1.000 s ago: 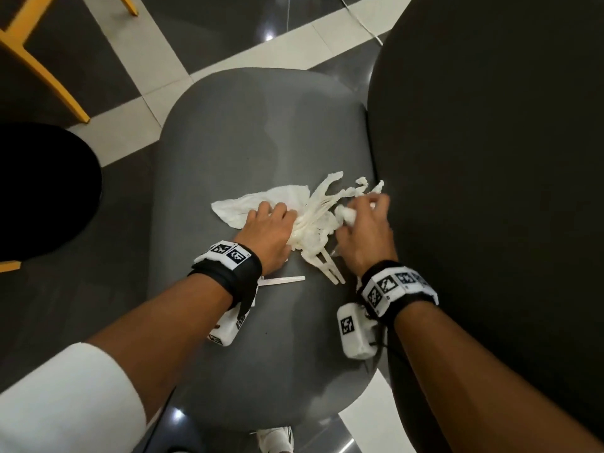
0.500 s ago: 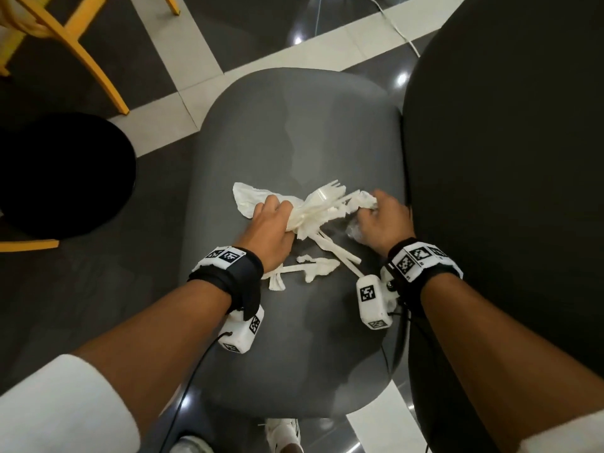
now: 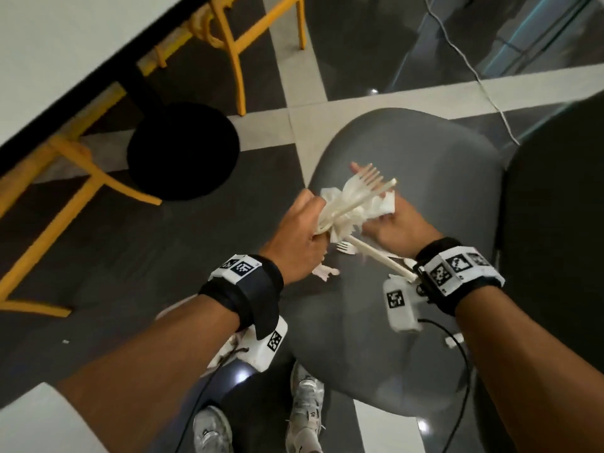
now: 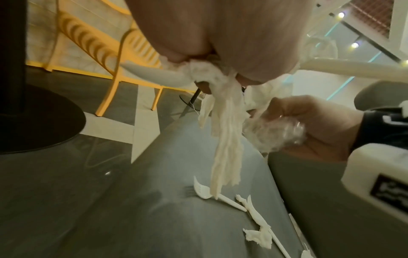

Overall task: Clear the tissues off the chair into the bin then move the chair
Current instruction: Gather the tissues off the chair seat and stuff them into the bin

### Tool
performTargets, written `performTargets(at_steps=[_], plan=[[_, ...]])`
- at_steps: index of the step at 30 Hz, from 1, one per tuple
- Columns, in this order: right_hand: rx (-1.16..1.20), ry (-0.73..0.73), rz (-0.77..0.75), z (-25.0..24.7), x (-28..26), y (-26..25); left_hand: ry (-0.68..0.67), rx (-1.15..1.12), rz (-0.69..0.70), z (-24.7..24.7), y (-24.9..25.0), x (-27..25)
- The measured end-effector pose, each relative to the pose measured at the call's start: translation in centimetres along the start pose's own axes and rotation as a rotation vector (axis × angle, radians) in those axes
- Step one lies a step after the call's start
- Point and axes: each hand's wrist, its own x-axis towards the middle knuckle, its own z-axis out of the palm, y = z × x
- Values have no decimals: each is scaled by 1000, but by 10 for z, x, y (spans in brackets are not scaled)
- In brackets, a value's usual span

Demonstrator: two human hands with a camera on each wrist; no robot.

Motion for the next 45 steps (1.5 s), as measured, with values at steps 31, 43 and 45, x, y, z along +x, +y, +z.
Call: performTargets(at_steps=[31,43,45], plan=[[-620,-710,80,471,47,156,-372,241,-1117,10,-366,-300],[-742,-450,73,458,21,140,-370,633,-815,3,-370,-291],[-712,-528,148,467,26,152,-387,596,-804,14,-381,-291]])
